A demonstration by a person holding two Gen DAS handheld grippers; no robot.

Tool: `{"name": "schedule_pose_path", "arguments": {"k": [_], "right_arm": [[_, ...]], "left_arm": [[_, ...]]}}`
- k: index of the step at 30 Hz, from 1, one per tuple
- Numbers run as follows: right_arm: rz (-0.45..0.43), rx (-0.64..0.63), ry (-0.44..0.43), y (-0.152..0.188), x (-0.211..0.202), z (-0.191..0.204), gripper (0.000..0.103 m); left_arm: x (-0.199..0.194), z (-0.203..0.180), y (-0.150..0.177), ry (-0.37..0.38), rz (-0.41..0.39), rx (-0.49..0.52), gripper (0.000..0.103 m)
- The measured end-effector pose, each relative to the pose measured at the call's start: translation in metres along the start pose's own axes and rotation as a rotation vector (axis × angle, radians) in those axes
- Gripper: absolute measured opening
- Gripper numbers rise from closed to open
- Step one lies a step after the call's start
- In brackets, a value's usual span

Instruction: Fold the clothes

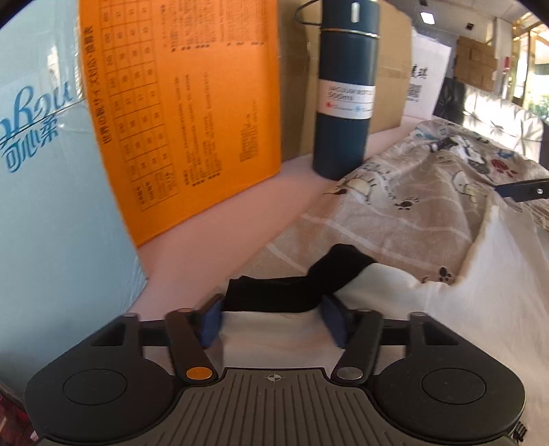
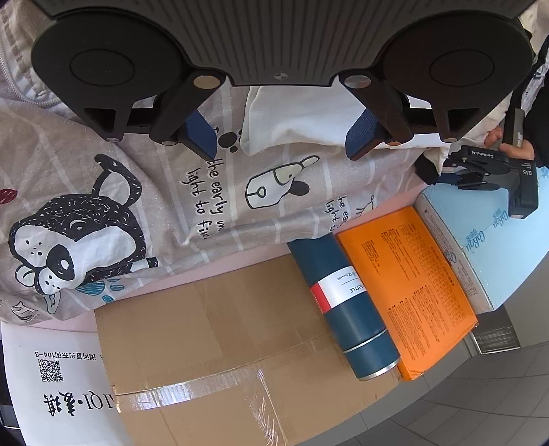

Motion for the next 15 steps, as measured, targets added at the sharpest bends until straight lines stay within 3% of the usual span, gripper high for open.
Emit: {"name": "schedule_pose_path", "arguments": {"k": [1,3,9,12,15], "right_arm": [[-0.001,0.003,0.01,0.0,0.0,-0.001,0.082],[-0.003,0.012,0.021,0.001,0.0,-0.003,0.082],[-0.045,0.044,0.026,0.0,-0.01,-0.006,0.082],[-0.079,0.093,-0.024,-0.004,-0.022,-0.003,0.082],[-0.053,0.188,-0.134,-0.006,-0.033,0.01,0.082]], "left_arm": [[-0.002,-0.004,0.0,0.007,-0.009,0.02,0.015],[-0.008,-0.012,0.0,0.008,-0.038,0.056,0.013],[-0.067,-0.022,-0.004,-0.072,-0.259,0.031,0.013],[-0.101,-0.045,-0.003,-0.106,-0.347,0.084,0.013],[-0.132,-0.073,0.003,-0.121,-0.406,0.151,0.013]]}}
Point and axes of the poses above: each gripper's, at about its wrist camera, not at the fingertips, and x roughly the way its jaws point, z to its left, y to its underside, the point moved 3 cm from there along x, roughly the way its jaws point, and after that the axes turned 9 degrees about x, right-handed, at the moved point
